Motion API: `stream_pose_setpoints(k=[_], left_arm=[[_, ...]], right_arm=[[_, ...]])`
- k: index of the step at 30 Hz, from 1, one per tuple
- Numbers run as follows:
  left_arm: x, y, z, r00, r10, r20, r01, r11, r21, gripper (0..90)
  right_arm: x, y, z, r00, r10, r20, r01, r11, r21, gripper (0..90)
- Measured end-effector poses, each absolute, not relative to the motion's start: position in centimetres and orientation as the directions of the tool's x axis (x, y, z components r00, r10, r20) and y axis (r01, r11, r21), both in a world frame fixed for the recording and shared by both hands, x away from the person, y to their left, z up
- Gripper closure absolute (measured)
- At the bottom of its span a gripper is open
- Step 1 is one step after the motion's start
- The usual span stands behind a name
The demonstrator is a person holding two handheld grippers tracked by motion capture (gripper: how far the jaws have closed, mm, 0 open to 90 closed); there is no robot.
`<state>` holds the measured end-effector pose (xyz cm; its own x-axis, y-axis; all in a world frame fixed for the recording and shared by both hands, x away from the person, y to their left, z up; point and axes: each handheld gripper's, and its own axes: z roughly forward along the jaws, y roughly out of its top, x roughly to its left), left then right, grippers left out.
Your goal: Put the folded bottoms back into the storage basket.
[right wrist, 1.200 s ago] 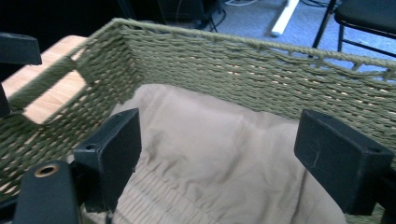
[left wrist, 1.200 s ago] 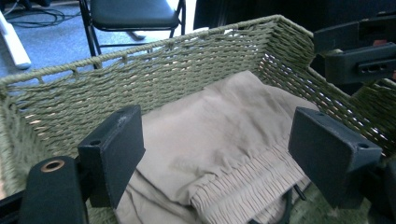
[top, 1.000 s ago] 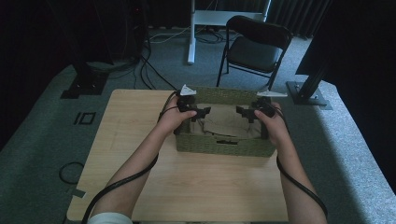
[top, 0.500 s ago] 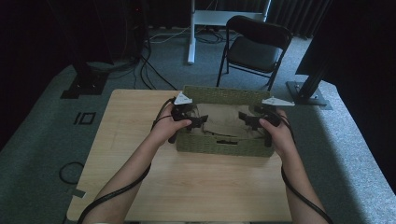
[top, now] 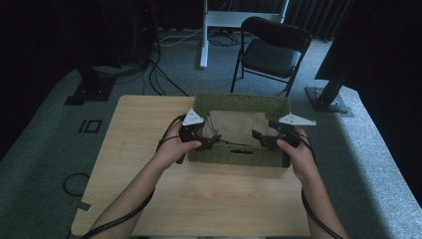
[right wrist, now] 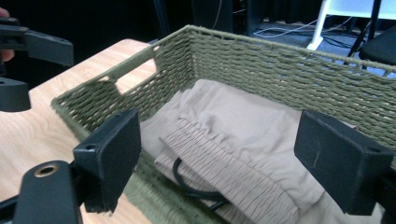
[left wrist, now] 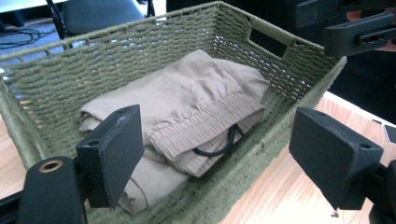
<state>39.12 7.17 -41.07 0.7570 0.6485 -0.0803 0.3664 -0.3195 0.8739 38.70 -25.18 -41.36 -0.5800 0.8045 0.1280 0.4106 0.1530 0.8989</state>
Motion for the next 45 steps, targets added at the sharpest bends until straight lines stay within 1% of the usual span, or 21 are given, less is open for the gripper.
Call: stream_pose_setpoints(k=[3,6,9,14,16,19,25,30,36,39,44,45], left_arm=[[38.4,7.2,-41.5,0.768,0.636,-0.075,0.359,-0.331,0.873,18.8],[37.7,7.2,-41.7,0.78,0.619,-0.093,0.36,-0.323,0.875,18.8],[36.8,7.1,-42.2,0.796,0.602,-0.059,0.337,-0.36,0.87,18.8],[35.5,6.9,-42.5,0.812,0.58,-0.065,0.325,-0.356,0.876,18.8],[34.9,7.0,-42.6,0.821,0.569,-0.041,0.306,-0.379,0.873,18.8],[34.2,7.2,-42.9,0.826,0.56,-0.059,0.311,-0.366,0.877,18.8],[33.0,7.3,-43.9,0.85,0.524,-0.045,0.293,-0.402,0.867,18.8],[32.3,7.5,-45.2,0.851,0.523,-0.057,0.306,-0.403,0.863,18.8],[31.6,8.5,-46.8,0.843,0.536,-0.045,0.316,-0.426,0.847,18.8],[31.5,9.1,-47.8,0.836,0.545,-0.064,0.34,-0.422,0.841,18.8],[31.5,9.9,-49.2,0.826,0.559,-0.066,0.359,-0.434,0.826,18.8],[31.5,10.1,-49.5,0.822,0.568,-0.055,0.359,-0.441,0.823,18.8]], right_arm=[[37.9,-25.0,-41.4,-0.597,0.792,0.127,0.404,0.16,0.901,14.5],[37.1,-24.9,-41.5,-0.607,0.786,0.116,0.389,0.167,0.906,14.5],[36.4,-24.8,-41.7,-0.623,0.773,0.118,0.385,0.172,0.907,14.5],[34.9,-24.4,-42.5,-0.65,0.751,0.117,0.38,0.188,0.906,14.5],[34.2,-24.2,-43.0,-0.667,0.733,0.133,0.383,0.184,0.905,14.5],[33.5,-23.8,-43.7,-0.678,0.727,0.113,0.38,0.215,0.899,14.5],[32.3,-23.1,-45.1,-0.71,0.695,0.114,0.395,0.259,0.881,14.5],[31.8,-22.7,-46.9,-0.718,0.683,0.132,0.415,0.268,0.87,14.5],[31.5,-22.8,-49.3,-0.723,0.675,0.147,0.434,0.278,0.857,14.5],[31.4,-23.0,-50.3,-0.718,0.681,0.142,0.439,0.286,0.852,14.5],[31.2,-23.6,-51.8,-0.702,0.699,0.137,0.455,0.291,0.842,14.5],[31.2,-23.7,-52.1,-0.7,0.701,0.14,0.459,0.292,0.839,14.5]])
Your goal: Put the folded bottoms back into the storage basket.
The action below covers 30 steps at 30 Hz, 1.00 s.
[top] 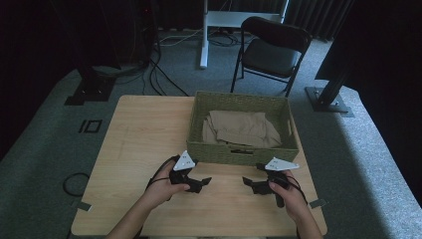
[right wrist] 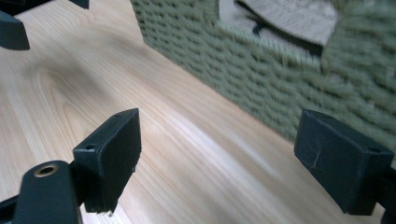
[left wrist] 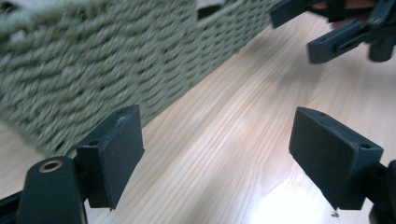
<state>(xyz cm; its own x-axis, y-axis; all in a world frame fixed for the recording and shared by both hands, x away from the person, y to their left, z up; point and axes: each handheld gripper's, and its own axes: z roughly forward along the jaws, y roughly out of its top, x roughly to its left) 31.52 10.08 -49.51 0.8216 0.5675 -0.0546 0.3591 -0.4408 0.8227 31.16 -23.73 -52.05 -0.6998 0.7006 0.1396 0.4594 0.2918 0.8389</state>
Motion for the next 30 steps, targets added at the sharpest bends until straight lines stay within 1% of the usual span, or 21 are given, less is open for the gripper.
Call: stream_pose_setpoints(k=[2,6,9,12,18,25,28,30], left_arm=[[31.6,10.4,-50.0,0.811,0.584,-0.03,0.358,-0.454,0.816,18.8],[31.6,10.9,-51.1,0.796,0.606,-0.011,0.368,-0.469,0.803,18.8],[31.6,11.2,-51.6,0.793,0.609,-0.014,0.375,-0.469,0.799,18.8],[31.5,12.3,-52.6,0.771,0.635,-0.045,0.411,-0.443,0.797,18.8],[31.4,14.3,-53.6,0.729,0.683,-0.05,0.447,-0.42,0.79,18.8],[31.3,16.2,-53.9,0.692,0.719,-0.066,0.475,-0.384,0.792,18.8],[31.5,17.0,-53.9,0.664,0.746,-0.053,0.482,-0.373,0.793,18.8],[31.5,17.5,-53.9,0.652,0.756,-0.057,0.488,-0.36,0.795,18.8]], right_arm=[[31.0,-24.0,-52.6,-0.691,0.71,0.139,0.469,0.294,0.833,14.5],[30.9,-24.7,-53.2,-0.675,0.725,0.137,0.484,0.295,0.823,14.5],[30.8,-25.1,-53.4,-0.663,0.735,0.138,0.493,0.29,0.82,14.5],[30.6,-25.9,-54.0,-0.638,0.757,0.141,0.513,0.281,0.811,14.5],[30.3,-27.1,-54.5,-0.609,0.781,0.136,0.532,0.276,0.8,14.6],[29.9,-28.4,-54.7,-0.561,0.82,0.113,0.546,0.265,0.795,14.5],[29.7,-28.8,-54.9,-0.543,0.832,0.114,0.554,0.253,0.793,14.5],[29.5,-29.1,-55.0,-0.526,0.845,0.096,0.559,0.259,0.788,14.5]])
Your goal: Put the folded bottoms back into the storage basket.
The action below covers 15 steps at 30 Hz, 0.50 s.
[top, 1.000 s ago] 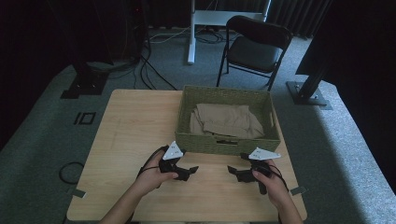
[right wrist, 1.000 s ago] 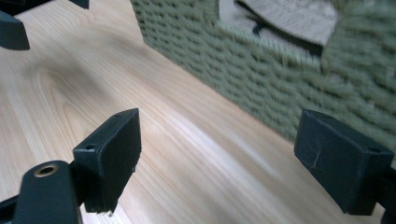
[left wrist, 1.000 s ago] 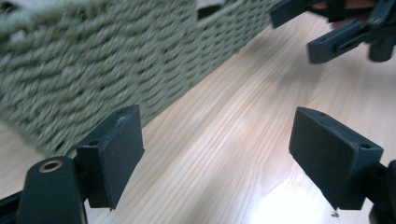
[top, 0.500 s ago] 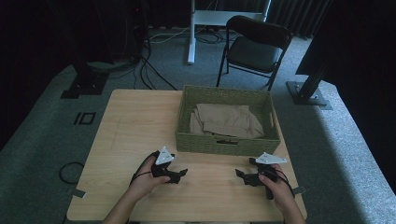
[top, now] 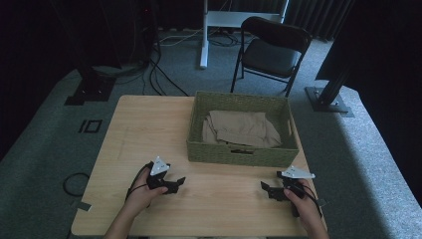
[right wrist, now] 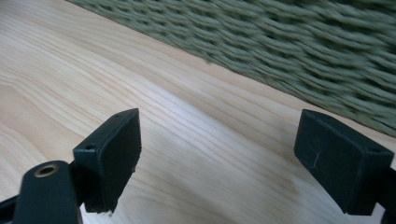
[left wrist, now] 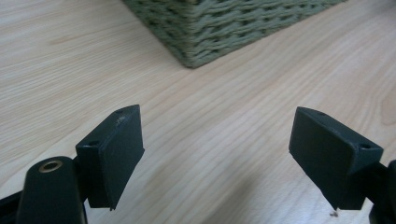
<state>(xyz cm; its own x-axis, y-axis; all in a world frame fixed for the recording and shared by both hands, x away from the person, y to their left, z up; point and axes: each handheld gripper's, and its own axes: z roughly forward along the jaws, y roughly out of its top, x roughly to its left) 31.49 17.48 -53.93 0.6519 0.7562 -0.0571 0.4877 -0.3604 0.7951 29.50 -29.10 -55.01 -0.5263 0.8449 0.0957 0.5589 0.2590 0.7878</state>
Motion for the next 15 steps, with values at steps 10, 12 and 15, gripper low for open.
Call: stream_pose_setpoints(k=[10,12,15], left_arm=[[31.6,20.3,-53.9,0.576,0.814,-0.068,0.51,-0.294,0.808,18.8],[31.5,20.7,-54.0,0.558,0.827,-0.074,0.519,-0.278,0.808,18.8],[31.2,21.3,-54.1,0.54,0.84,-0.054,0.532,-0.29,0.796,18.9]], right_arm=[[28.9,-30.5,-55.3,-0.459,0.886,0.071,0.587,0.242,0.772,14.6],[28.9,-30.8,-55.4,-0.438,0.897,0.058,0.6,0.244,0.762,14.6],[28.8,-31.4,-55.6,-0.413,0.909,0.054,0.615,0.234,0.753,14.6]])
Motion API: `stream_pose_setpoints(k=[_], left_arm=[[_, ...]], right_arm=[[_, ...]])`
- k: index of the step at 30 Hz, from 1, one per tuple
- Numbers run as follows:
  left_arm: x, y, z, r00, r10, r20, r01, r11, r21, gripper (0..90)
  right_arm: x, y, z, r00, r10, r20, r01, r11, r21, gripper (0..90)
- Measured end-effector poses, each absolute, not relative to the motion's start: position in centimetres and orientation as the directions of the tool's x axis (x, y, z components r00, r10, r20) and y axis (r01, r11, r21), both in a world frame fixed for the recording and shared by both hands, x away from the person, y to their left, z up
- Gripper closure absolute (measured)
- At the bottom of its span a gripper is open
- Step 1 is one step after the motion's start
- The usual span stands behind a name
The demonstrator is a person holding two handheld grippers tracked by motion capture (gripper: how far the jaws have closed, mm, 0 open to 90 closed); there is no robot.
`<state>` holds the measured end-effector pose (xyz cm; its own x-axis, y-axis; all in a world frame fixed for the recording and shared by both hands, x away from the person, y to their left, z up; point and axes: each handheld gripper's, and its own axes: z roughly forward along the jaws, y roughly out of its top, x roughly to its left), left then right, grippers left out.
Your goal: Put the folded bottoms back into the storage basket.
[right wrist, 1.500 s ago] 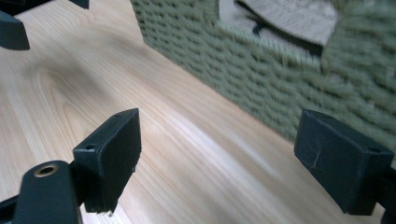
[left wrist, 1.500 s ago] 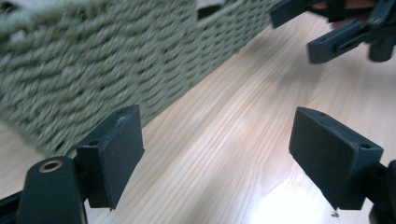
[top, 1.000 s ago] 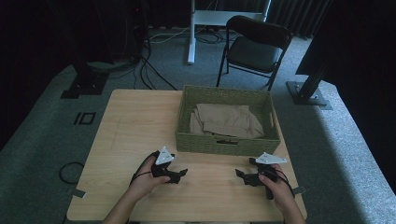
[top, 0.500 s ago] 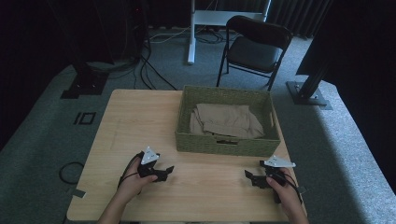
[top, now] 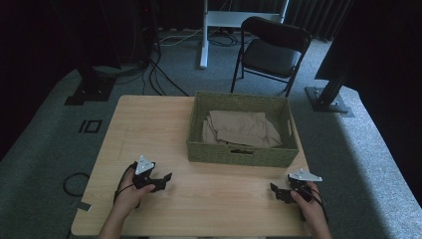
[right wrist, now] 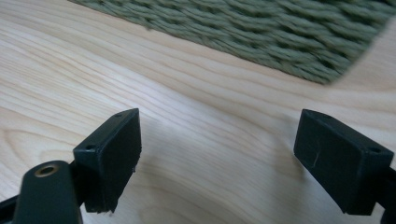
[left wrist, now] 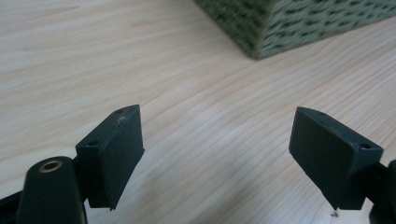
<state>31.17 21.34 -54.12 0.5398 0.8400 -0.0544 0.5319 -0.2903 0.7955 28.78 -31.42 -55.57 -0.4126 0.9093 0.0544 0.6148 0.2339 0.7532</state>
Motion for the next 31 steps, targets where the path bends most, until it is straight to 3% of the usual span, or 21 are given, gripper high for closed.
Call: stream_pose_setpoints(k=[9,17,24,31], left_arm=[[30.7,22.7,-54.8,0.464,0.883,-0.063,0.575,-0.247,0.78,18.8],[30.6,22.5,-55.2,0.393,0.919,0.017,0.636,-0.285,0.717,18.8],[30.6,22.1,-55.2,0.305,0.952,0.01,0.673,-0.223,0.705,10.0],[30.7,22.1,-55.2,0.293,0.956,0.012,0.676,-0.216,0.705,9.8]], right_arm=[[28.8,-31.5,-55.7,-0.382,0.924,0.011,0.635,0.254,0.73,14.1],[29.0,-31.4,-55.7,-0.366,0.931,0.01,0.641,0.244,0.727,12.4],[29.0,-31.4,-55.7,-0.366,0.931,0.011,0.641,0.244,0.728,12.4],[29.0,-31.4,-55.7,-0.366,0.931,0.011,0.641,0.244,0.728,12.4]])
